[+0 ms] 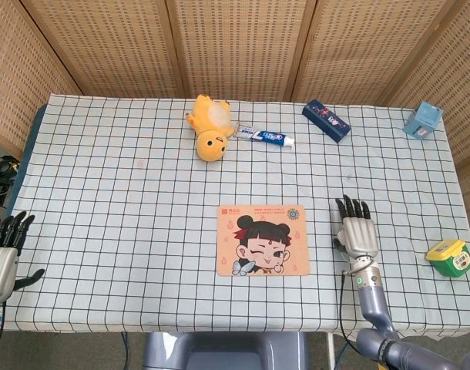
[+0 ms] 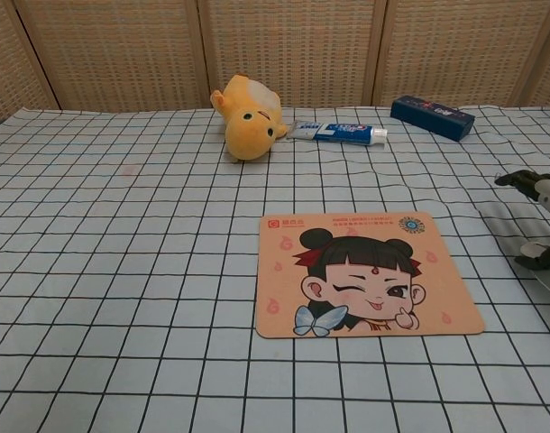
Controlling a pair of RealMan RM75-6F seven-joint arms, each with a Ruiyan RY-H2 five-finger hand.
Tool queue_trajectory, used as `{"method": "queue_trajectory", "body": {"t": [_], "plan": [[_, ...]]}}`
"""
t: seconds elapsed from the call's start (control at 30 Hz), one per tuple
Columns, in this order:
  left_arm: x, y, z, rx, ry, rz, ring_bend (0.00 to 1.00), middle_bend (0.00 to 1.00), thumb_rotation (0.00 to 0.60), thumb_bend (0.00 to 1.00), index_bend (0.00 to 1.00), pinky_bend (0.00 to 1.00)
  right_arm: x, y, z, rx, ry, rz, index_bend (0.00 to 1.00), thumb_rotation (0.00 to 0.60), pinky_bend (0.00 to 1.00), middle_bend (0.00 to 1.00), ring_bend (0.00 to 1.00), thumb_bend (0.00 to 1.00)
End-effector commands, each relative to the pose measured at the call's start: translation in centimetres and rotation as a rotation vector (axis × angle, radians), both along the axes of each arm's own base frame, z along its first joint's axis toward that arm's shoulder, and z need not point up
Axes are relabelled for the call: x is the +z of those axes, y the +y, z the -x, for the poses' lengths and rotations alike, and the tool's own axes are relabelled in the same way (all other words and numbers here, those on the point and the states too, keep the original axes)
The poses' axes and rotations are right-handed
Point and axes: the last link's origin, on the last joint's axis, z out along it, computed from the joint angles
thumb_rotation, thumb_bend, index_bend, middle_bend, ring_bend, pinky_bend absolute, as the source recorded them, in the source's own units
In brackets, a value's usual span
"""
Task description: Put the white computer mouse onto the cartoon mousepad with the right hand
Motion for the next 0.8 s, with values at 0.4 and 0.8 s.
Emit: {"method": "queue_trajectory", "body": {"t": [0.4,0.8], "plan": [[-0.3,0.0,-0.1,-0.004,0.005,0.004,0.0,0.0,0.6,0.0,0.0,0.0,1.0,-1.8,0.6,-0.089,0.053,0.034,0.04,0.6,0.0,0.0,0.0,0.44],[-0.3,0.0,-0.2,-0.006,0.005,0.006,0.0,0.0,0.6,0.0,0.0,0.0,2.3,-2.8,1.5,-0.143,0.073,0.058,0.04,0.6,0.0,0.0,0.0,0.44]]}}
